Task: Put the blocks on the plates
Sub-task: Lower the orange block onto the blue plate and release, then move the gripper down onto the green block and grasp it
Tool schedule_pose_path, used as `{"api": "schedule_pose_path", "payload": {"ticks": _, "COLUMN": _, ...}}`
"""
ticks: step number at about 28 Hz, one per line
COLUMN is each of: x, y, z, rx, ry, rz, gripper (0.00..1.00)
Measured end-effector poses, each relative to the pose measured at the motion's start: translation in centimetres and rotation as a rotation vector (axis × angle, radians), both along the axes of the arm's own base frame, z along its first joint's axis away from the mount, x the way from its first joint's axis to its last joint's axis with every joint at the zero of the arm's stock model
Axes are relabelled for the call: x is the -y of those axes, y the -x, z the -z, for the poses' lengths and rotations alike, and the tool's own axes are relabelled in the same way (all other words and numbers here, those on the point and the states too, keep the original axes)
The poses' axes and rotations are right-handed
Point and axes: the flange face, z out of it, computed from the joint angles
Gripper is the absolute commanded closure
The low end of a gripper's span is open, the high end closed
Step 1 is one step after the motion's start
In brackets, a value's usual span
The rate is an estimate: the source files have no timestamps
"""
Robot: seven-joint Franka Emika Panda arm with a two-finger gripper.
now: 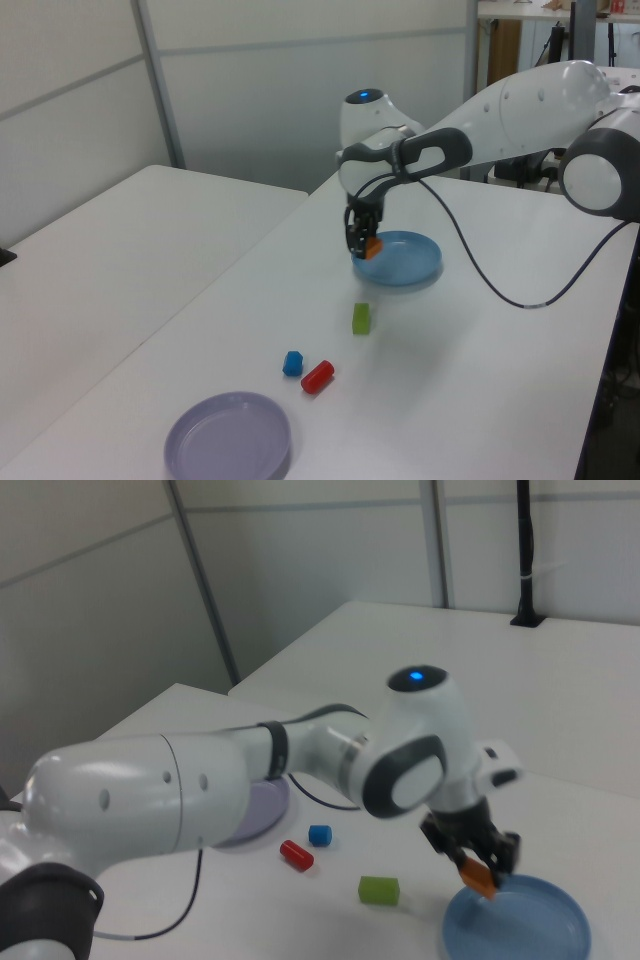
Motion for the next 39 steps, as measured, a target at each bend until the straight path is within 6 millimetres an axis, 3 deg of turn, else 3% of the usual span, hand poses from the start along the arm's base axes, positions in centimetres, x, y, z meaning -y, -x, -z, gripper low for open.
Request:
{"api": "schedule_pose_path", "payload": {"ticks": 4, "x": 2.7, "y": 1.0, "z": 1.9, "rx": -0.029, "ry": -0.009, "rz": 0.025, "gripper": 0.81}}
{"api": "schedule_pose_path", "payload": {"ticks": 8, "x": 3.0, "y": 1.1, "z": 3.3, "rx": -0.047, "ry": -0.015, "rz": 0.029, "gripper": 0.8}}
{"api": "schedule_pose_path", "payload": {"ticks": 10, "x": 2.7, "y": 1.1, "z": 3.8, "rx": -0.054, "ry": -0.018, "rz": 0.026, "gripper": 0.75}}
{"api": "schedule_pose_path", "payload": {"ticks": 12, "x": 2.4, "y": 1.0, "z": 4.4, "rx": -0.063, "ry": -0.022, "rz": 0.021, "gripper": 0.65}}
{"api": "schedule_pose_path", "payload": {"ticks": 13, "x": 2.2, "y": 0.9, "z": 4.7, "rx": -0.067, "ry": -0.024, "rz": 0.018, "gripper": 0.55}}
{"api": "schedule_pose_path", "payload": {"ticks": 16, "x": 1.8, "y": 0.8, "z": 5.4, "rx": -0.076, "ry": -0.027, "rz": 0.012, "gripper": 0.1}}
{"api": "schedule_pose_path", "payload": {"ticks": 17, "x": 1.8, "y": 0.8, "z": 5.3, "rx": -0.075, "ry": -0.026, "rz": 0.012, "gripper": 0.0}}
{"api": "schedule_pose_path", "payload": {"ticks": 25, "x": 1.5, "y": 0.6, "z": 4.4, "rx": -0.067, "ry": -0.028, "rz": 0.009, "gripper": 0.0}}
{"api": "schedule_pose_path", "payload": {"ticks": 31, "x": 0.5, "y": 1.4, "z": 1.1, "rx": -0.093, "ry": -0.091, "rz": 0.029, "gripper": 0.0}}
{"api": "schedule_pose_path", "payload": {"ticks": 35, "x": -2.2, "y": 1.7, "z": -1.3, "rx": -0.125, "ry": -0.129, "rz": -0.003, "gripper": 0.0}}
{"api": "schedule_pose_path", "payload": {"ticks": 39, "x": -6.1, "y": 1.3, "z": -1.4, "rx": -0.162, "ry": -0.147, "rz": -0.08, "gripper": 0.0}}
